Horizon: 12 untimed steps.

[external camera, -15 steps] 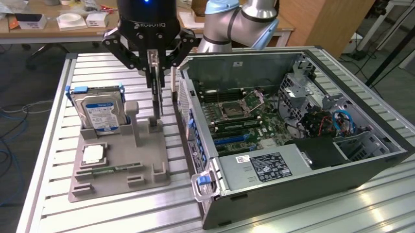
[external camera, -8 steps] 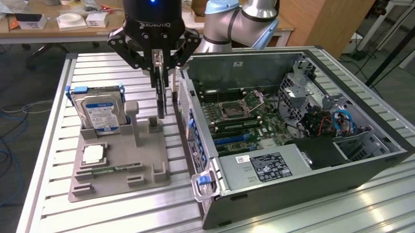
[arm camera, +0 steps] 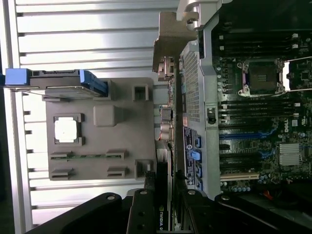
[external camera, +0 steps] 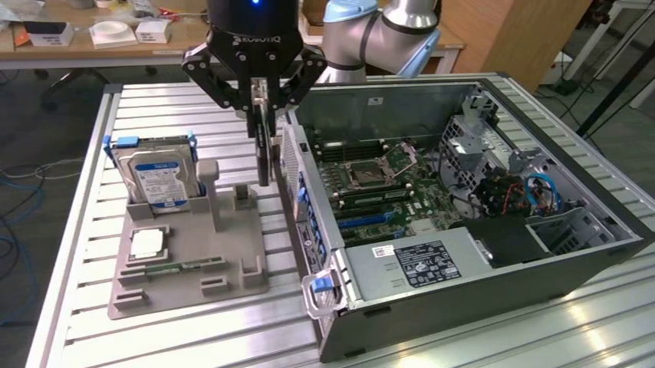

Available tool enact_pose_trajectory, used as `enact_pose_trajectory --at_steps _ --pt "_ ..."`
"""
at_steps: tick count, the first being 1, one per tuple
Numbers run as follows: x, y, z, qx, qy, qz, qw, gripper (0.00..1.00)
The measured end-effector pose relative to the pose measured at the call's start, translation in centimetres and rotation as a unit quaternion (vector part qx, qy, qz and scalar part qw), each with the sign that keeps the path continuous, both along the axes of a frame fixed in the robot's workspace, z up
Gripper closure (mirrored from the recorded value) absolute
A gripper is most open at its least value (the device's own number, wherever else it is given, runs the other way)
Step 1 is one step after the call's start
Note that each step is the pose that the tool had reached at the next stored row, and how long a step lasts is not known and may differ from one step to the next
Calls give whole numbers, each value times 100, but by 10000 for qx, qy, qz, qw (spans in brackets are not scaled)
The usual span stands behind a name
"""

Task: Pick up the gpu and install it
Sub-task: 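Pick up the gpu and move the gpu toward the slot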

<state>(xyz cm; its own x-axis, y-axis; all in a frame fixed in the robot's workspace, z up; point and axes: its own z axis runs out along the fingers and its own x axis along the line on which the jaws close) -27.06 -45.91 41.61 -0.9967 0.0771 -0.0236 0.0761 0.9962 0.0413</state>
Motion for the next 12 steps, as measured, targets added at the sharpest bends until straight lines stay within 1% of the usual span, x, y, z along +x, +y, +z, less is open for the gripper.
enact_pose_trajectory --at_steps 12 --pt "131 0 -1 0 0 1 10000 74"
